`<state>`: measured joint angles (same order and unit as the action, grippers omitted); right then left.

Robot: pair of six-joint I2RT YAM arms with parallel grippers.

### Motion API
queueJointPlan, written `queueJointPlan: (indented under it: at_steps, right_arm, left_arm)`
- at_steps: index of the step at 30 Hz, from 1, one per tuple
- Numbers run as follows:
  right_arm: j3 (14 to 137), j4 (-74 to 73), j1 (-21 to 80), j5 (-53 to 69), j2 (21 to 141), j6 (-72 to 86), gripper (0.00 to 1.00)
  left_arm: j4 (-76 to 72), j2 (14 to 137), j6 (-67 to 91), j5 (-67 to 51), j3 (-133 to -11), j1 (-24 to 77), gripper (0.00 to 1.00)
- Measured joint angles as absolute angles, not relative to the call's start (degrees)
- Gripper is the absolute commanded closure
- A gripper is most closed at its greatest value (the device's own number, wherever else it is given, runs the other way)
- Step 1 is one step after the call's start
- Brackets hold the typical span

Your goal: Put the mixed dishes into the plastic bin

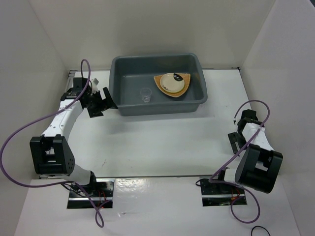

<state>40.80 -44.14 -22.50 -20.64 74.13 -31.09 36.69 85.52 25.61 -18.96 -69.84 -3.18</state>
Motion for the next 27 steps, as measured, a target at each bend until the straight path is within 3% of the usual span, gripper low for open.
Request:
queueJointPlan:
  at_steps: [13, 18, 27]
  right_arm:
    - [46.7, -45.3, -22.5, -19.9, 72.3, -31.6, 0.04]
    - [48.3, -48.3, -22.5, -18.8, 71.2, -31.6, 0.10]
    - [48.5, -55.7, -22.5, -17.4, 68.1, -29.9, 0.10]
  left_arm:
    - [36.4, 84.8, 25.6, -18.9, -67.6, -4.3, 0.00]
    - [36.4, 84.2, 25.6, -18.9, -67.5, -4.4, 0.00]
    - [36.3, 84.1, 25.5, -19.2, -67.1, -4.4, 0.00]
